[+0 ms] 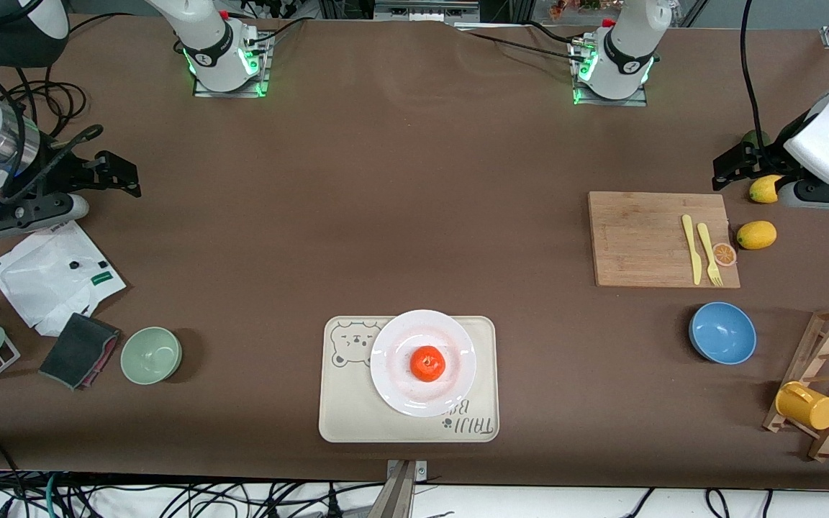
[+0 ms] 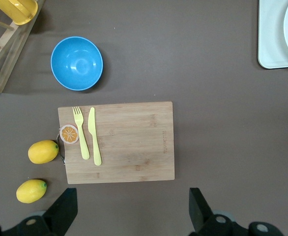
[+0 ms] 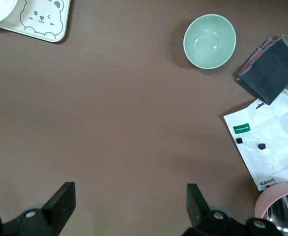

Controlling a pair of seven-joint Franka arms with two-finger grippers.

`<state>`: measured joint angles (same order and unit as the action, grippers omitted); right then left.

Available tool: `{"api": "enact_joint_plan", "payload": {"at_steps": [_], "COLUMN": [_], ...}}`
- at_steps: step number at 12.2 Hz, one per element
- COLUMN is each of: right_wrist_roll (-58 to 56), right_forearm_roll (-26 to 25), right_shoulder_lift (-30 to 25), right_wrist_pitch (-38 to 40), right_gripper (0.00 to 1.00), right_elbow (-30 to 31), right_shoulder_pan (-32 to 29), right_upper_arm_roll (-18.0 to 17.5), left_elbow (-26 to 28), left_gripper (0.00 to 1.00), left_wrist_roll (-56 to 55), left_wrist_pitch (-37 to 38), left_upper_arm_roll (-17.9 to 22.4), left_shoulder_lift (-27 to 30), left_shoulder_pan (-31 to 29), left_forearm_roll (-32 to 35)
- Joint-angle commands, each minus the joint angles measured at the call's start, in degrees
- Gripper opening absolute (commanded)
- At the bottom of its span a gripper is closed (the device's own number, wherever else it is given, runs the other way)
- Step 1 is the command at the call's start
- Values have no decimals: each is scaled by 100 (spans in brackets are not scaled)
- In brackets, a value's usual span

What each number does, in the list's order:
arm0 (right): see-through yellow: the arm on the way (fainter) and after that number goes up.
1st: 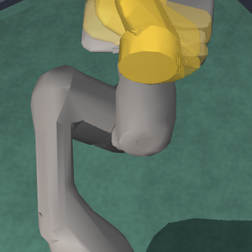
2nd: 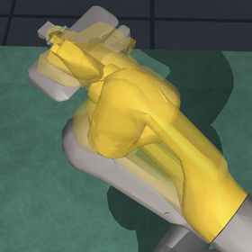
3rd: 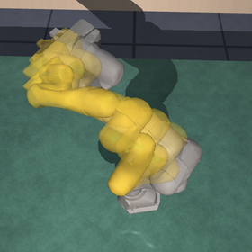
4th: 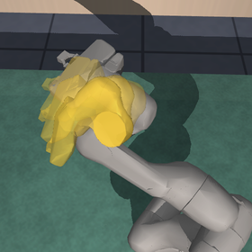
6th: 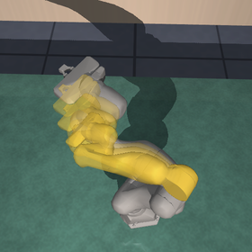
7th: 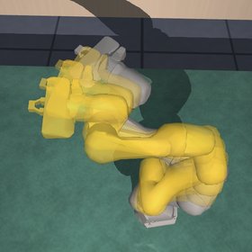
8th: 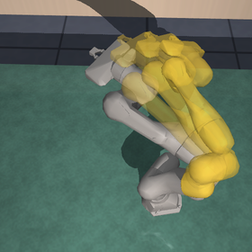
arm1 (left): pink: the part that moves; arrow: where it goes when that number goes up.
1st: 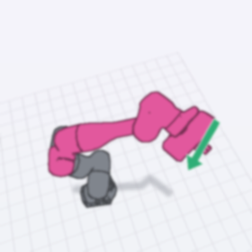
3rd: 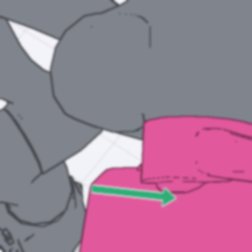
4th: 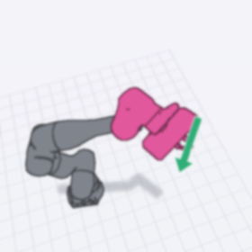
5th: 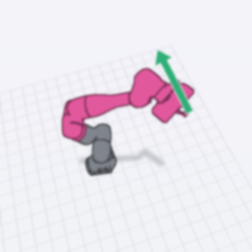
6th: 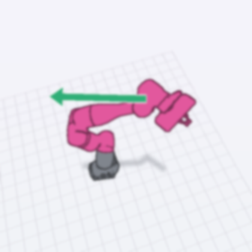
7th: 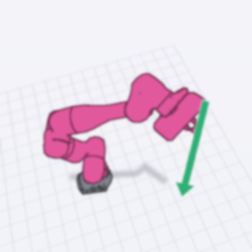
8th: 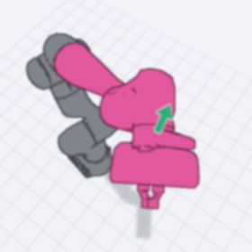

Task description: Place orange and plate with both arms

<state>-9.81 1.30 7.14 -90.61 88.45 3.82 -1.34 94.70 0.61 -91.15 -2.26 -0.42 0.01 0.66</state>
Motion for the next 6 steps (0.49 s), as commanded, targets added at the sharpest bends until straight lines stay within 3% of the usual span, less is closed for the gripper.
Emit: {"api": "enact_joint_plan", "payload": {"at_steps": [1,6], "right_wrist_roll": [58,58], "right_forearm_roll": [-60,-42], "right_shoulder_lift": [94,68], "right_wrist_pitch": [175,297], "right_gripper": [100,100], "right_elbow": [-223,-398], "right_shoulder_pan": [-65,-65], "right_upper_arm_roll": [-7,2], "left_elbow": [-30,-30], "left_gripper": [100,100], "left_wrist_roll": [97,97], "left_wrist_pitch": [71,71], "left_upper_arm_roll": [6,6], "left_shoulder_lift": [25,25], "left_shoulder_pan": [-1,-1], "left_forearm_roll": [154,154]}}
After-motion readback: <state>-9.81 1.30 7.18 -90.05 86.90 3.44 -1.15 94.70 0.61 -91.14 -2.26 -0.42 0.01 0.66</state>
